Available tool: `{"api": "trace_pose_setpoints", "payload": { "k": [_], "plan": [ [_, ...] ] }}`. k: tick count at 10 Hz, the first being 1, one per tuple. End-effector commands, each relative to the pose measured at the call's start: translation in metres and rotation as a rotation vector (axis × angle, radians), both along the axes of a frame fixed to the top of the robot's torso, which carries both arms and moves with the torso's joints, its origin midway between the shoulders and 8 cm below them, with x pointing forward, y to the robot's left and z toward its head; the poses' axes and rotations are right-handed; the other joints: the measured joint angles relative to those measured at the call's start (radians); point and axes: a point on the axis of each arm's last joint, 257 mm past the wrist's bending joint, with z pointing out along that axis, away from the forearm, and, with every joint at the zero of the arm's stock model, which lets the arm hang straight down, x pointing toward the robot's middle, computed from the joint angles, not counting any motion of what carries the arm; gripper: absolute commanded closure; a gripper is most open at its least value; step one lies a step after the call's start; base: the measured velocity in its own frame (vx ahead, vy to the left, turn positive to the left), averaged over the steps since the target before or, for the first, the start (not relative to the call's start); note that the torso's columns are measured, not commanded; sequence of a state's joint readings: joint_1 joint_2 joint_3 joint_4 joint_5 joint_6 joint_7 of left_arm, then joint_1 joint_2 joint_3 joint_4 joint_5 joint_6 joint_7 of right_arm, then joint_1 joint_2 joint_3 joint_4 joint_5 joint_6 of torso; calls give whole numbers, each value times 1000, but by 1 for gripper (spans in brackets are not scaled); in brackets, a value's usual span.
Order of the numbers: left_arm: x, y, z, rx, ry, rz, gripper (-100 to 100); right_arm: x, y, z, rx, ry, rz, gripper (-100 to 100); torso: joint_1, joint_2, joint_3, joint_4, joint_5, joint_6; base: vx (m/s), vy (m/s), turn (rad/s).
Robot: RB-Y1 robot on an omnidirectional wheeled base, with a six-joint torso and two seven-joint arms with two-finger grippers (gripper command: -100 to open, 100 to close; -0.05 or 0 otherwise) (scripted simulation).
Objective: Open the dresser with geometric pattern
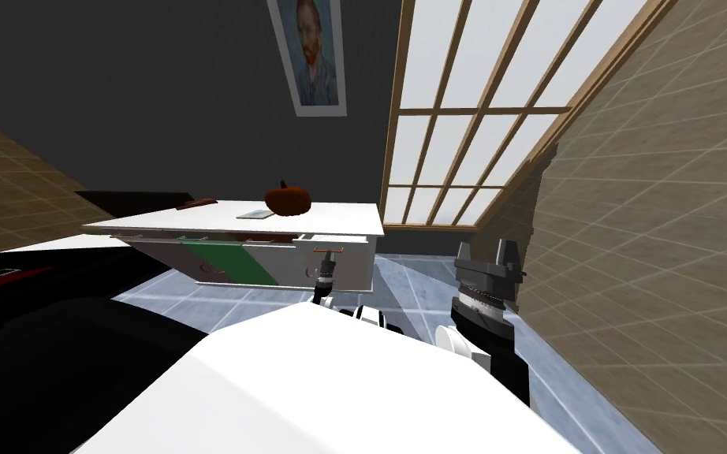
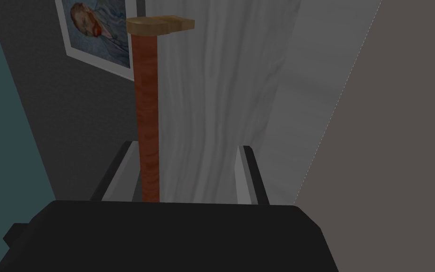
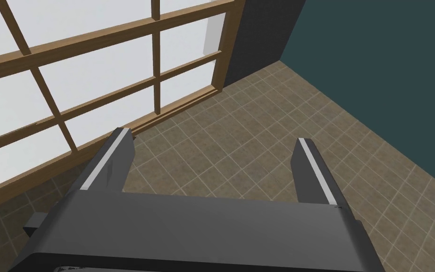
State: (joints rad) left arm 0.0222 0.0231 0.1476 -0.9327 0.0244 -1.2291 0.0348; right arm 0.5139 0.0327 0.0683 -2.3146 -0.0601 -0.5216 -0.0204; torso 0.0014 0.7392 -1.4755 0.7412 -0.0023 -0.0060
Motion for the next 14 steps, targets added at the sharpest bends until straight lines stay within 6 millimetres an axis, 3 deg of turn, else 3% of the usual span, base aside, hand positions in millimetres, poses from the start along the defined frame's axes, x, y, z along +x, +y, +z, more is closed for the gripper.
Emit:
{"api": "trace_pose_setpoints", "payload": {
  "k": [1, 7, 9, 10, 14],
  "plan": [
    [19, 10, 7, 1, -8, 56, 100, 0, 0, 0, 0, 0, 0, 0, -1, -2, -2, 1, -1, 2, -151, 48, -239],
    [57, 14, 18, -17, -1, 131, 100, 0, 0, 0, 0, 0, 0, 0, -6, 4, 2, 3, -2, 4, -177, 32, -158],
    [54, 15, 8, -20, 25, 132, 100, 0, 0, 0, 0, 0, 0, 0, -8, 3, 1, 5, -4, 7, -69, 7, -41],
    [69, 15, 15, -24, 33, 125, -100, 0, 0, 0, 0, 0, 0, 0, -7, 1, 0, 2, -2, 6, -50, -5, 68],
    [90, 13, 31, -27, 34, 112, -100, 0, 0, 0, 0, 0, 0, 0, -4, 3, 2, 2, -1, 6, -62, -17, 38]
  ]
}}
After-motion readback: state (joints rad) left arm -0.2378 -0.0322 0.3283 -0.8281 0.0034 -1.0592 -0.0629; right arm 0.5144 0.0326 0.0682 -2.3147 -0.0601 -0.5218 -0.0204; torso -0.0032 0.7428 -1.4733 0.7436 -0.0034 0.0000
